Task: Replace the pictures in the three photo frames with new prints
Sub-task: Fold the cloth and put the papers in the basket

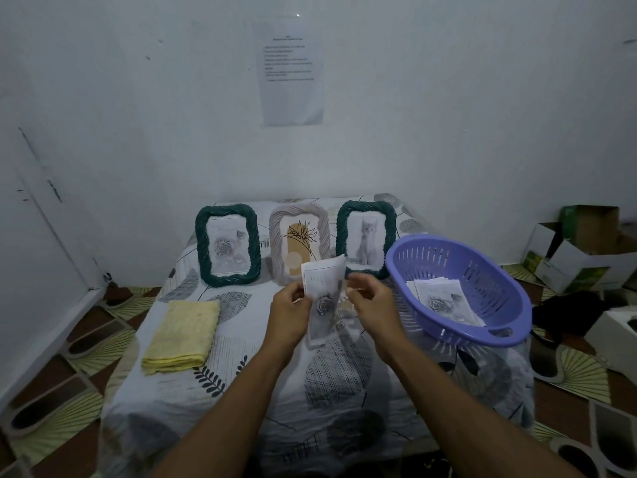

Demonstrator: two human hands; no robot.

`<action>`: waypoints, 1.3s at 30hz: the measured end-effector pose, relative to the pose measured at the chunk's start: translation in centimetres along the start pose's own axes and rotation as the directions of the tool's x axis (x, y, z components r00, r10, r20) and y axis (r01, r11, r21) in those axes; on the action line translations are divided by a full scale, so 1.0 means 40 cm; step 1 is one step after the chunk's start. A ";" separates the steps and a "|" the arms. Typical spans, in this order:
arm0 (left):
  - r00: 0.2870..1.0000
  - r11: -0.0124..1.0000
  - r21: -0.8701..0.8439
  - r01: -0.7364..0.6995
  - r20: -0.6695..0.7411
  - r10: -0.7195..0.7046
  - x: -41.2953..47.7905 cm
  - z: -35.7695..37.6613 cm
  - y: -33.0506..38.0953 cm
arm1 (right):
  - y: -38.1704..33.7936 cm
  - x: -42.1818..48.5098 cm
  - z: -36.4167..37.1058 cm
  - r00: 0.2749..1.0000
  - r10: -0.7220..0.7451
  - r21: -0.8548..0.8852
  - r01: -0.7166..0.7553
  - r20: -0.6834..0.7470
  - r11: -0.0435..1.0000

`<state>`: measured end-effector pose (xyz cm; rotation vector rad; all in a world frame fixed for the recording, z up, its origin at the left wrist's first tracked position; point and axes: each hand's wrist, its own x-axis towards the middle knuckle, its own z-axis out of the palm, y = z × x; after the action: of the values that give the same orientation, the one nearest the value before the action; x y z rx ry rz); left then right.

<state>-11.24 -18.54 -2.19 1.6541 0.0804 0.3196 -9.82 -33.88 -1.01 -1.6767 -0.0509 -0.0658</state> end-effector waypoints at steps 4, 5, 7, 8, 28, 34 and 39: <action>0.999 0.985 -0.169 0.023 0.048 -0.015 0.011 -0.019 0.011 | -0.016 0.034 -0.011 1.000 0.008 0.012 -0.008 -0.004 1.000; 0.998 0.984 -0.174 0.020 0.055 -0.010 0.014 -0.023 0.010 | -0.020 0.039 -0.011 1.000 -0.001 0.018 0.001 0.002 1.000; 0.998 0.990 -0.141 0.006 0.060 0.002 0.016 -0.029 0.005 | -0.019 0.039 -0.008 1.000 -0.011 0.008 0.011 0.005 1.000; 0.998 0.993 -0.117 -0.001 0.065 0.009 0.013 -0.030 -0.001 | -0.014 0.035 -0.004 1.000 -0.004 -0.006 0.004 0.009 1.000; 0.953 0.985 -0.101 0.139 0.285 -0.105 0.026 0.138 0.051 | -0.146 0.114 -0.256 0.941 -0.160 -0.340 0.052 -0.299 0.939; 0.928 0.989 0.061 0.132 0.343 -0.144 0.006 0.283 0.075 | -0.087 0.177 -0.457 0.942 0.000 -0.625 -0.221 -0.334 0.749; 0.914 0.992 0.047 0.115 0.385 -0.124 0.002 0.323 0.072 | -0.027 0.202 -0.474 0.964 0.143 -0.825 -0.265 -0.223 0.500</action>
<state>-8.28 -31.31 -0.33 1.6991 -0.1137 -0.1075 -2.11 -52.66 2.67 -2.6745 0.3432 -0.0111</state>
